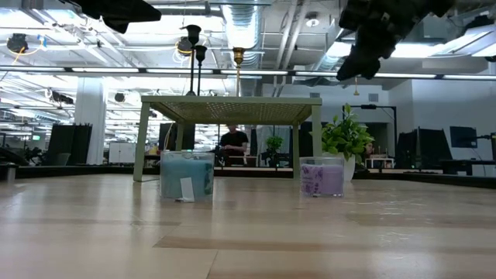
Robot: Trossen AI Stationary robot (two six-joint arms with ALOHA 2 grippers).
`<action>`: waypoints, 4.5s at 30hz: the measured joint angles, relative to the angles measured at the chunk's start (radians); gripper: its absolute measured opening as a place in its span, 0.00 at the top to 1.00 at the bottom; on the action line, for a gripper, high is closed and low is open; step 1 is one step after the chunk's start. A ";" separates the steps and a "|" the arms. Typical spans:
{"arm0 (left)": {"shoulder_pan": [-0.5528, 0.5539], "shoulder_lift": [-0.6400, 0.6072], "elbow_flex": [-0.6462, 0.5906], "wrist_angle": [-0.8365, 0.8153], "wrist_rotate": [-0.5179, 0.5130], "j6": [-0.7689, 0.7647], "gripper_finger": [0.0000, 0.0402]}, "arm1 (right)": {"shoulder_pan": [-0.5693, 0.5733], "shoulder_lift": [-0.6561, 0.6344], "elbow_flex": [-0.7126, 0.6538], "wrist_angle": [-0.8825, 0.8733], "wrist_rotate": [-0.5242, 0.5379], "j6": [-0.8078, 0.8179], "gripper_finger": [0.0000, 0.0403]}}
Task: Pick & Place candle stick holders
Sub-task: Put the violet scented candle on the shelf
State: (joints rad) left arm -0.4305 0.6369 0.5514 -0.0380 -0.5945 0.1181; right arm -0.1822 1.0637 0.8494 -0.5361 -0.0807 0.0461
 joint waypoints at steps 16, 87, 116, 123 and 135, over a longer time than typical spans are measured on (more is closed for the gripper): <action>0.000 0.000 0.000 0.002 0.000 0.000 0.97 | 0.037 0.200 0.000 0.062 -0.247 0.033 0.84; 0.000 0.000 -0.027 0.002 0.000 0.000 0.97 | 0.265 0.578 0.101 0.111 -0.120 0.771 0.84; 0.000 0.000 -0.026 0.001 0.000 0.000 0.97 | 0.258 0.578 0.073 0.133 -0.074 0.764 0.84; 0.000 0.000 -0.026 0.001 0.000 0.000 0.97 | 0.258 0.578 0.073 0.158 -0.074 0.764 0.84; 0.000 0.000 -0.026 0.001 0.000 0.000 0.97 | 0.259 0.578 0.073 0.159 -0.074 0.766 0.84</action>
State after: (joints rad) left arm -0.4309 0.6365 0.5255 -0.0368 -0.5947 0.1181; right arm 0.0772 1.6421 0.9222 -0.3770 -0.1546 0.8124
